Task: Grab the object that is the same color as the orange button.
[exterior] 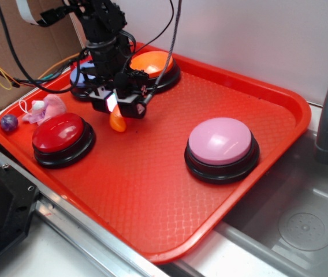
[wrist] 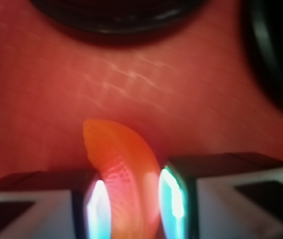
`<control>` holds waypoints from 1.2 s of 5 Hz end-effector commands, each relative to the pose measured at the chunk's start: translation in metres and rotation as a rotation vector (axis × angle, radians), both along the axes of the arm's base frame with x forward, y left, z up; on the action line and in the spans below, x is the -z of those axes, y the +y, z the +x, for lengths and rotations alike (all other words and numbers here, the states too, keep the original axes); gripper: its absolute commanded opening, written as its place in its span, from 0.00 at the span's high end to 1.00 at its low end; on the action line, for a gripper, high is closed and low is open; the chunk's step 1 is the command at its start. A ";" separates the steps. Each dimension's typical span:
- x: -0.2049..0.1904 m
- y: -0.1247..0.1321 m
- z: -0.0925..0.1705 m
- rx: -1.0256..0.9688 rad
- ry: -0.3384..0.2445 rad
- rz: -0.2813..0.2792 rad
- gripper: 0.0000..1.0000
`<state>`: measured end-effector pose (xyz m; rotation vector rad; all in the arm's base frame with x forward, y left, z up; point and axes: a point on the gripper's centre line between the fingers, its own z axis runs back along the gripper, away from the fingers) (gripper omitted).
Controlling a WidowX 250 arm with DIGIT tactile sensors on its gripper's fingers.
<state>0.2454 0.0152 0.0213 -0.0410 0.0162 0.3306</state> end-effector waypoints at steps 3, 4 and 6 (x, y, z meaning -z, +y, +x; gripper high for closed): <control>-0.163 -0.032 0.022 0.063 -0.057 0.064 1.00; -0.172 -0.032 0.022 0.068 -0.078 0.068 1.00; -0.154 -0.028 0.024 0.097 -0.005 0.151 1.00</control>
